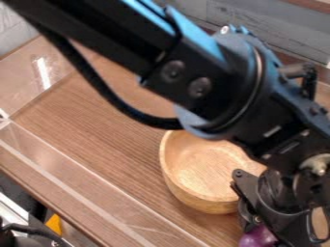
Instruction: Put the purple eggplant in the brown bowl
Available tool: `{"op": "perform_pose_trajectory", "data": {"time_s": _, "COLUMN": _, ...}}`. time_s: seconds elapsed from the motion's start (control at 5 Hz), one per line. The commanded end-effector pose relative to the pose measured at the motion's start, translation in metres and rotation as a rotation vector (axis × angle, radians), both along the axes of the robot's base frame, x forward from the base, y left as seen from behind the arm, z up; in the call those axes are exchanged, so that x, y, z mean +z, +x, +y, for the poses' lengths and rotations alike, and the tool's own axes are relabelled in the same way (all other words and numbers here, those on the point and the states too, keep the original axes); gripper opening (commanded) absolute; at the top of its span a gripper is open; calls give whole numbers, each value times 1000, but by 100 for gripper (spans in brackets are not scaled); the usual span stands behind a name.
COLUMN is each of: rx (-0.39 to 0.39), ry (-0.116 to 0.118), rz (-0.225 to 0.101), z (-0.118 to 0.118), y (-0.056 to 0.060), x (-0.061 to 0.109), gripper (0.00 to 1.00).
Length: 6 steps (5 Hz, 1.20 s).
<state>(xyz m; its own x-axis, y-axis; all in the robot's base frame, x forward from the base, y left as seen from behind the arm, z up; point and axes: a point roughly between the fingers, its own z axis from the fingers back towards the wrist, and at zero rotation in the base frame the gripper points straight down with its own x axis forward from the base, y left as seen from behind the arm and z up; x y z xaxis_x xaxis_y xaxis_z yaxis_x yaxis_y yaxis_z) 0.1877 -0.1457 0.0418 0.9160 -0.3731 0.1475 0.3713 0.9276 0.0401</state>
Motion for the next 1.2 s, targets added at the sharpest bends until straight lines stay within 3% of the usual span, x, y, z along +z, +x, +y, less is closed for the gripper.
{"op": "perform_pose_trajectory", "data": {"time_s": 0.0, "rx": 16, "ry": 11, "rz": 3, "z": 5, "y": 3, "x": 0, "gripper": 0}}
{"op": "perform_pose_trajectory", "data": {"time_s": 1.0, "rx": 27, "ry": 37, "rz": 19, "z": 11, "y": 4, "x": 0, "gripper": 0}}
